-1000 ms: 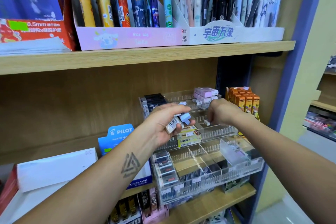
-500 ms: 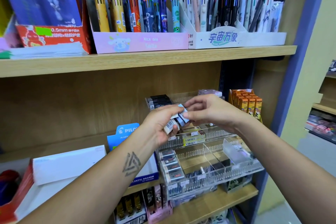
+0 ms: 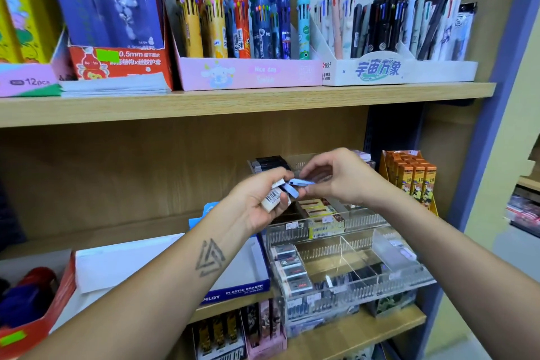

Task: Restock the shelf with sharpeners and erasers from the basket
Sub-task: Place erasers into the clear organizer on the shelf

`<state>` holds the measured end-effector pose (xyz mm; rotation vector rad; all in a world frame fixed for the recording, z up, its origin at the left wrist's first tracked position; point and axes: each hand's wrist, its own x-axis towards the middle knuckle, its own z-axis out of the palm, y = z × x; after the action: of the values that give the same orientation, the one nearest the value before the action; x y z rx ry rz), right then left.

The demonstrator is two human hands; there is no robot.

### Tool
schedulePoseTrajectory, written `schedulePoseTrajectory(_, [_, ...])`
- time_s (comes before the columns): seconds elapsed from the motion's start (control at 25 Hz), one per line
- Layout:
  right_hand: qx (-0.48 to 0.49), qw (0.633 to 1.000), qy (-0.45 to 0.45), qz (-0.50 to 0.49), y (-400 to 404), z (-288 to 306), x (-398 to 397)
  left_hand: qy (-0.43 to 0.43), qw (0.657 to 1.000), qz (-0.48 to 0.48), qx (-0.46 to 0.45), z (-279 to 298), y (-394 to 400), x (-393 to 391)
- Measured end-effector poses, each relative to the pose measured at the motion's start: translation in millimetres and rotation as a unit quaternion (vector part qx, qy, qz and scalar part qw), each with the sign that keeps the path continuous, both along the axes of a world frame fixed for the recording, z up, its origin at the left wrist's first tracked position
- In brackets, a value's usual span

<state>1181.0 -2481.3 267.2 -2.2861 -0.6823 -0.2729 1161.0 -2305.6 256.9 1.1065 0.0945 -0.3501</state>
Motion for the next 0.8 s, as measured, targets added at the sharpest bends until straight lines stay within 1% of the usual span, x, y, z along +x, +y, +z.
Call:
schedulePoseTrajectory(0.08, [0.004,0.999,0.033,0.025,-3.0,10.2,5.5,-0.014,1.0,0.004,0.0,5.6,2.4,4.0])
schedulePoseTrajectory(0.12, [-0.001,1.0,0.028,0.005,-6.0,16.5,13.4,-0.016,1.0,0.008,0.0,9.5,4.0,5.9])
schedulePoseTrajectory(0.2, [-0.017,0.997,-0.019,-0.078,-11.8,30.7,36.8,-0.011,0.999,0.028,-0.013,16.4,9.5,10.1])
schedulePoseTrajectory(0.24, [-0.043,0.99,-0.042,-0.128,-14.1,35.8,50.7,-0.008,0.999,0.036,-0.025,18.7,12.4,11.6])
schedulePoseTrajectory(0.32, [-0.138,0.97,-0.056,-0.193,-10.5,40.3,76.0,-0.012,0.998,0.042,-0.041,21.2,18.1,13.6])
schedulePoseTrajectory(0.44, [-0.305,0.93,-0.04,-0.203,1.0,32.8,111.7,-0.015,0.998,0.048,-0.043,20.6,22.7,16.1])
schedulePoseTrajectory(0.48, [-0.339,0.916,-0.036,-0.211,4.9,29.6,119.7,-0.012,0.998,0.044,-0.042,19.7,23.7,17.7])
schedulePoseTrajectory(0.52, [-0.355,0.908,-0.035,-0.22,7.8,26.1,126.2,-0.009,0.998,0.037,-0.041,19.0,24.3,19.1])
schedulePoseTrajectory(0.64, [-0.353,0.904,-0.035,-0.238,14.1,18.1,138.8,0.001,0.999,0.021,-0.04,15.6,26.0,22.3])
schedulePoseTrajectory(0.8, [-0.388,0.891,-0.044,-0.23,14.6,11.2,147.5,-0.006,0.999,0.018,-0.037,10.6,28.7,22.0])
